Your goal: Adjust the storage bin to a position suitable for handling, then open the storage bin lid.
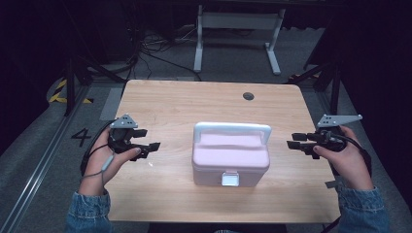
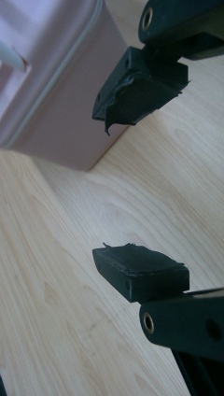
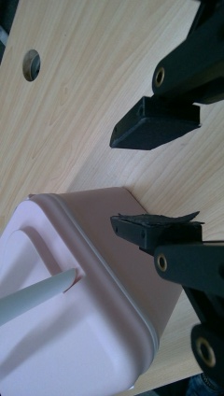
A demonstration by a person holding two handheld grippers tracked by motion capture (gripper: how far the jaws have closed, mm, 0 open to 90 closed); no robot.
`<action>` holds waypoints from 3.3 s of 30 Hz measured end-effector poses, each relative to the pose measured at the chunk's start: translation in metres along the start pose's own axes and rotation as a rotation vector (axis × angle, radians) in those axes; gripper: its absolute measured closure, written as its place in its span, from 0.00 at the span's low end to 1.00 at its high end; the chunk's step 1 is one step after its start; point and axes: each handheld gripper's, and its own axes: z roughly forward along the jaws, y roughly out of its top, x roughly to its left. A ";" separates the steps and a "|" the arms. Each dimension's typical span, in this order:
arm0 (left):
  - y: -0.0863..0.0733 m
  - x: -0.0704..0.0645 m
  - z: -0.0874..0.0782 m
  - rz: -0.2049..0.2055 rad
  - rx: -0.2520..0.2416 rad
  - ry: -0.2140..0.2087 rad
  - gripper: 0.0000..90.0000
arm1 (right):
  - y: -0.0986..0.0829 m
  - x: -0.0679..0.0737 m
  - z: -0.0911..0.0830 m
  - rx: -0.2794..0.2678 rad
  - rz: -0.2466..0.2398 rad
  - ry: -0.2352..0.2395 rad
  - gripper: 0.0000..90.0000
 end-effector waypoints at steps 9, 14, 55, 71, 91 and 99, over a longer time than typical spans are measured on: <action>0.009 -0.007 -0.001 0.007 -0.023 -0.025 0.31 | -0.003 0.000 -0.001 -0.012 -0.050 0.002 0.59; 0.021 -0.015 0.006 0.032 -0.047 -0.043 0.31 | -0.007 0.001 -0.003 -0.005 -0.012 -0.009 0.58; 0.070 -0.059 0.094 0.226 -0.225 -0.245 0.55 | -0.022 0.009 -0.006 -0.011 0.006 -0.041 0.56; 0.076 -0.072 0.091 0.189 -0.176 -0.176 0.76 | -0.023 0.010 -0.003 -0.001 0.004 -0.038 0.56; 0.088 -0.072 0.084 0.203 -0.179 -0.133 0.91 | -0.022 0.012 -0.005 -0.020 0.006 -0.009 0.58; 0.100 -0.066 0.082 0.189 -0.147 -0.145 0.91 | -0.020 0.020 -0.003 0.002 0.021 0.037 0.69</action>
